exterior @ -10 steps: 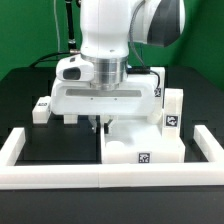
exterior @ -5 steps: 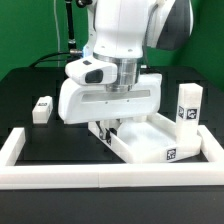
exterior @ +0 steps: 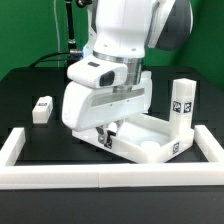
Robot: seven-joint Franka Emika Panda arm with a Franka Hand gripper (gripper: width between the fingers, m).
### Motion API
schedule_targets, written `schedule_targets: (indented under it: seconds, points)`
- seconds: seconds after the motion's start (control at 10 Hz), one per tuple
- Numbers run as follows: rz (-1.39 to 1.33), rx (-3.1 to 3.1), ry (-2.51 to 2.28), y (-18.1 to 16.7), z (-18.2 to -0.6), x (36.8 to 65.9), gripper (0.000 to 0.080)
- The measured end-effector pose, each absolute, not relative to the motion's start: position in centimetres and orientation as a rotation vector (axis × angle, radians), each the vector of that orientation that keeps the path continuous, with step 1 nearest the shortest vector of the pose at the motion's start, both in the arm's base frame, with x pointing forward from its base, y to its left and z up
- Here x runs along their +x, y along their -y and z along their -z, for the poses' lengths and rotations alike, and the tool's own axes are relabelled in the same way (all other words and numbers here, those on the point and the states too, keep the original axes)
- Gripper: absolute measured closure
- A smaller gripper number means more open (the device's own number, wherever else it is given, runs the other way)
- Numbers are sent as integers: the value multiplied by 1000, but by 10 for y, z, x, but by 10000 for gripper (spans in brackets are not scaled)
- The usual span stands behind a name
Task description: Assemble desk
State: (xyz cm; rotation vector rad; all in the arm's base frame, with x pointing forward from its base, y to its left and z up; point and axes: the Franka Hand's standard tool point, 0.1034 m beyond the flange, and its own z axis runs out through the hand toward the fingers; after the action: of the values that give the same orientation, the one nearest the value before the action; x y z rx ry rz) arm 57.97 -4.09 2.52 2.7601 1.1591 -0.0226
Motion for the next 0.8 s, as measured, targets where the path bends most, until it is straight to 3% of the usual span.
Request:
schedule_targets:
  seconds: [0.2, 0.6, 0.8]
  points:
    - [-45, 2598, -1377, 28, -26, 589, 732]
    - [22, 2384, -1684, 38, -27, 589, 732]
    - [25, 2226, -1845, 31, -30, 611, 732]
